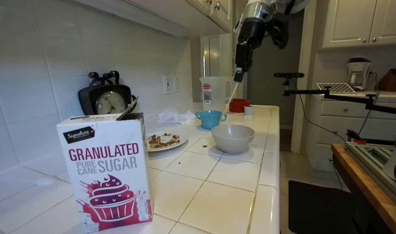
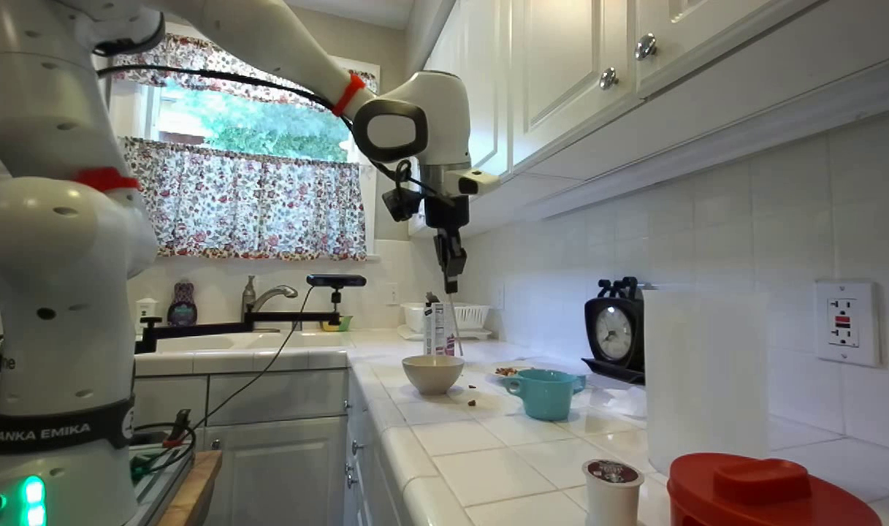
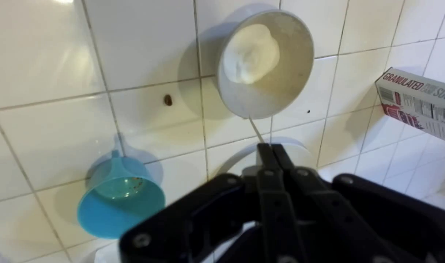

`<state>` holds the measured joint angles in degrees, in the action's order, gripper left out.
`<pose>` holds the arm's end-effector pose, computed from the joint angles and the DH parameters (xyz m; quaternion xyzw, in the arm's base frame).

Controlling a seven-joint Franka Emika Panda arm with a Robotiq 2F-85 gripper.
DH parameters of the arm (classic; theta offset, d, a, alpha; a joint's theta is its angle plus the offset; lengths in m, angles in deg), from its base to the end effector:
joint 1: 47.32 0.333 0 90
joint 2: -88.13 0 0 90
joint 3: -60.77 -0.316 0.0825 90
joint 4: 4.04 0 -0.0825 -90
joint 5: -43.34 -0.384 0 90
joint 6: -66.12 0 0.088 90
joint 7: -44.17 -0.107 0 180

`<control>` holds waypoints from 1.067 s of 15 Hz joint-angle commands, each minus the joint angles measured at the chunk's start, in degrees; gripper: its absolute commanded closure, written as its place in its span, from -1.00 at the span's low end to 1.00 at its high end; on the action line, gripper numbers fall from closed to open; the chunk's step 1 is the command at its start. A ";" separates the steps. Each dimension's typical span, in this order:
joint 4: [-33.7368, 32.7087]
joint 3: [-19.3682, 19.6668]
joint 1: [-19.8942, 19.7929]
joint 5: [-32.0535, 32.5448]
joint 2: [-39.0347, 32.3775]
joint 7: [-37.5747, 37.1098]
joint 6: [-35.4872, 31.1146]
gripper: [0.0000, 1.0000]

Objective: Use the straw to stir in the brown bowl

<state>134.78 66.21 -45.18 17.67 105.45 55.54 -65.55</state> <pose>0.4616 -0.0184 0.4406 -0.9758 0.0631 -0.1074 0.1799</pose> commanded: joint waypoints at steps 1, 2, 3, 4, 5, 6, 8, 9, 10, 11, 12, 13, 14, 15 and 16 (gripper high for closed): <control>0.10 1.75 -0.30 -2.34 2.15 0.88 0.07 0.99; 0.01 2.40 -0.53 -2.59 2.50 0.78 -0.05 0.99; -0.11 3.15 -0.89 -3.13 2.28 0.59 -0.69 0.99; -0.31 3.87 -1.38 -3.43 2.27 0.39 -0.67 0.99; -0.52 4.83 -1.90 -4.07 1.82 0.41 -1.19 0.99; -0.69 5.76 -2.34 -4.94 1.50 0.44 -1.49 0.99; -1.06 7.47 -3.14 -6.86 0.55 0.65 -2.13 0.99; -1.27 8.15 -3.54 -7.67 0.03 0.50 -2.46 0.99; -1.43 8.69 -3.82 -8.41 -0.49 0.39 -2.76 0.99; -1.36 9.05 -4.17 -9.32 -1.10 0.48 -3.34 0.99; -1.77 9.35 -4.58 -9.86 -1.96 0.25 -3.49 0.99; -1.88 9.59 -4.86 -10.53 -2.87 0.40 -3.94 0.99; -2.23 9.81 -5.10 -11.39 -4.07 0.81 -4.30 0.99; -2.48 9.91 -5.36 -12.29 -5.09 1.16 -4.66 0.99; -3.20 10.00 -5.62 -13.21 -6.70 1.45 -4.92 0.99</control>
<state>133.99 76.03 -50.28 7.86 102.55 55.55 -70.11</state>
